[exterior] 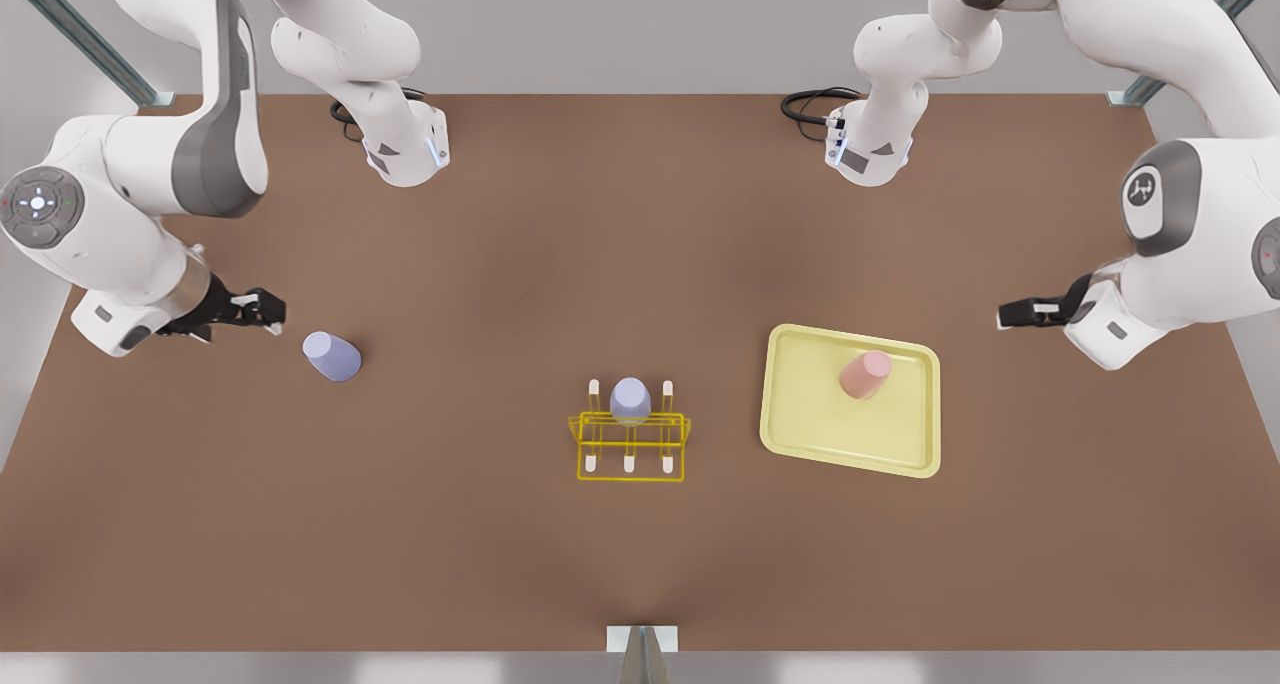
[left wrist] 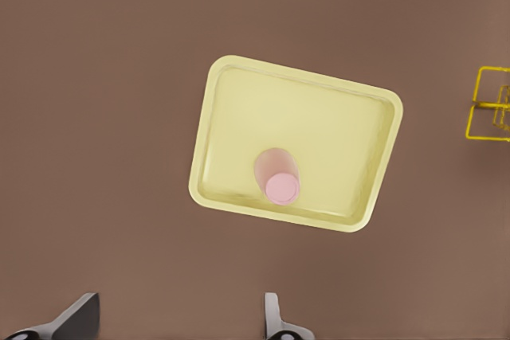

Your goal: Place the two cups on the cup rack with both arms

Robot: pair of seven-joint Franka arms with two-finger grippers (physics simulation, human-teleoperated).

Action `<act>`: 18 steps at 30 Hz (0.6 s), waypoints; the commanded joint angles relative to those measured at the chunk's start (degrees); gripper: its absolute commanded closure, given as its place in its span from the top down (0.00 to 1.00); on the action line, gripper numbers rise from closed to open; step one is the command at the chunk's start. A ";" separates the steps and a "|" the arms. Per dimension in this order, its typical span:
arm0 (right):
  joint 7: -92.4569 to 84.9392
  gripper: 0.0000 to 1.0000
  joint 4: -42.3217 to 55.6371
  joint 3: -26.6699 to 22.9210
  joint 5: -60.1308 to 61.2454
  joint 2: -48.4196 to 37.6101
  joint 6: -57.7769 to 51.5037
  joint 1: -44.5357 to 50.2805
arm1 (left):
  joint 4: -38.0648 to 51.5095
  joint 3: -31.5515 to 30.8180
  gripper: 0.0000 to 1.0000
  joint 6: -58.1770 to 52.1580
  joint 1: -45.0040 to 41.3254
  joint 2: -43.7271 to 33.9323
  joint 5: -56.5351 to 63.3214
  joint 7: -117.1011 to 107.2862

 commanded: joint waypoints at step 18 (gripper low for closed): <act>-0.62 1.00 -30.96 -0.17 1.58 -0.70 30.07 -4.31 | -32.56 0.03 1.00 42.45 -10.33 4.56 2.47 -0.03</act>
